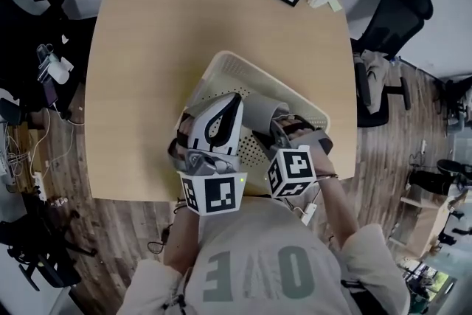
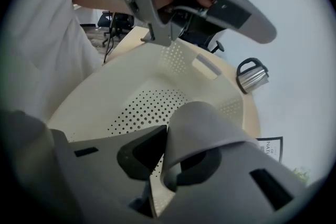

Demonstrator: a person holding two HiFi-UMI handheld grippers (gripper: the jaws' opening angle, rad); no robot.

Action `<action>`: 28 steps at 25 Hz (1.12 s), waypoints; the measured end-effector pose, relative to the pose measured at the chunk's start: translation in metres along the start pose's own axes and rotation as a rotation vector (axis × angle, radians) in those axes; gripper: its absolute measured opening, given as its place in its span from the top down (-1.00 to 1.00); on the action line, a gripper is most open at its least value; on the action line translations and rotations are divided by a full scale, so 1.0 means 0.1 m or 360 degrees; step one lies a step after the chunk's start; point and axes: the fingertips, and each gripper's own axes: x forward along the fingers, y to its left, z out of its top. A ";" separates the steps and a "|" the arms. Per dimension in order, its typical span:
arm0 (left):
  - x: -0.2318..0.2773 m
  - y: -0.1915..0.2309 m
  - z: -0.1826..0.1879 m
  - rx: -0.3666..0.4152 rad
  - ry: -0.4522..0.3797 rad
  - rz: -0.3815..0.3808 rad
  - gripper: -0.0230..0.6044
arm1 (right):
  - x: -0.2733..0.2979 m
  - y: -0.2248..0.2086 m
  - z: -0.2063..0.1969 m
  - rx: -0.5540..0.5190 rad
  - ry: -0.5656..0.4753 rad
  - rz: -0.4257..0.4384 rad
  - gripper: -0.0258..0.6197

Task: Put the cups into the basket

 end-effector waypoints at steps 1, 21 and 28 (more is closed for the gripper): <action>-0.01 0.01 0.00 -0.0016 -0.0003 -0.0003 0.90 | 0.06 0.06 -0.01 -0.0027 0.0035 0.0041 0.79; -0.01 -0.02 -0.04 -0.0011 0.0009 -0.0060 0.90 | 0.63 0.64 -0.38 -0.0093 0.0368 0.0353 0.79; 0.01 -0.06 -0.05 -0.0006 0.0025 -0.0086 0.90 | 0.60 0.61 -0.28 0.0095 0.0253 0.0366 0.74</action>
